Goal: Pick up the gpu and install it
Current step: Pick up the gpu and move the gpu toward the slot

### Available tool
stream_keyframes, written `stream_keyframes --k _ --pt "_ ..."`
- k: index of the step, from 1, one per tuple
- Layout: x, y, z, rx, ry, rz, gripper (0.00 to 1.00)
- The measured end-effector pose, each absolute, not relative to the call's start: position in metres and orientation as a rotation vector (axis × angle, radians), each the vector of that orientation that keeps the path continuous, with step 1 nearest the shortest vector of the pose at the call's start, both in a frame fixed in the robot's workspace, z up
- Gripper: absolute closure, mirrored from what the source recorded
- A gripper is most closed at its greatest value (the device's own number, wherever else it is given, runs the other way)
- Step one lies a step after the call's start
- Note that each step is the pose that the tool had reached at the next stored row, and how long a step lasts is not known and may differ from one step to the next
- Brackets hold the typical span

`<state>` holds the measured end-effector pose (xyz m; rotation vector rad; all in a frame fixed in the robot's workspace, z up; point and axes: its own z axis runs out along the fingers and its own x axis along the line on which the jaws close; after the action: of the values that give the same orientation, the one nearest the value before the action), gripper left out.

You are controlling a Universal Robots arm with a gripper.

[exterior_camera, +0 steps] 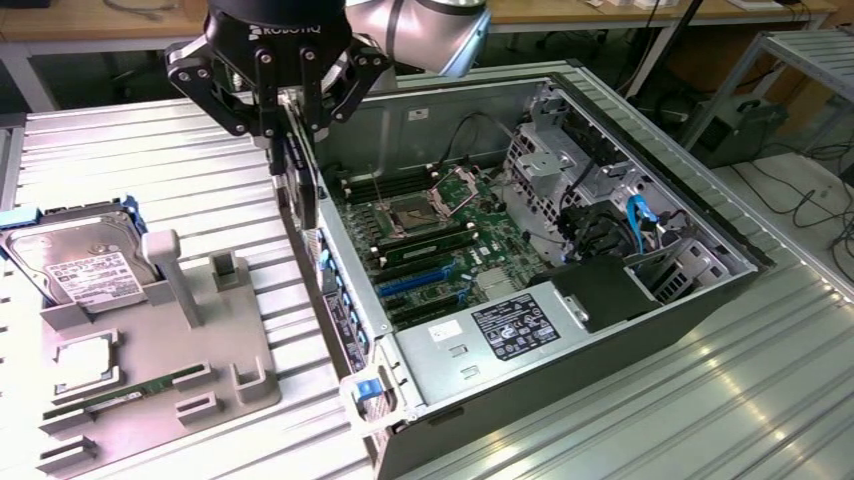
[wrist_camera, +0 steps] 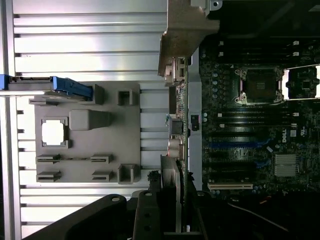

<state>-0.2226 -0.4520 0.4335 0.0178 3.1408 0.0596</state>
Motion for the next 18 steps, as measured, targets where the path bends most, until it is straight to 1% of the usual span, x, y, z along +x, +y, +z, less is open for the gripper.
stream_keyframes --k 18 --pt "-0.203 -0.452 0.433 0.018 3.141 0.06 0.72"
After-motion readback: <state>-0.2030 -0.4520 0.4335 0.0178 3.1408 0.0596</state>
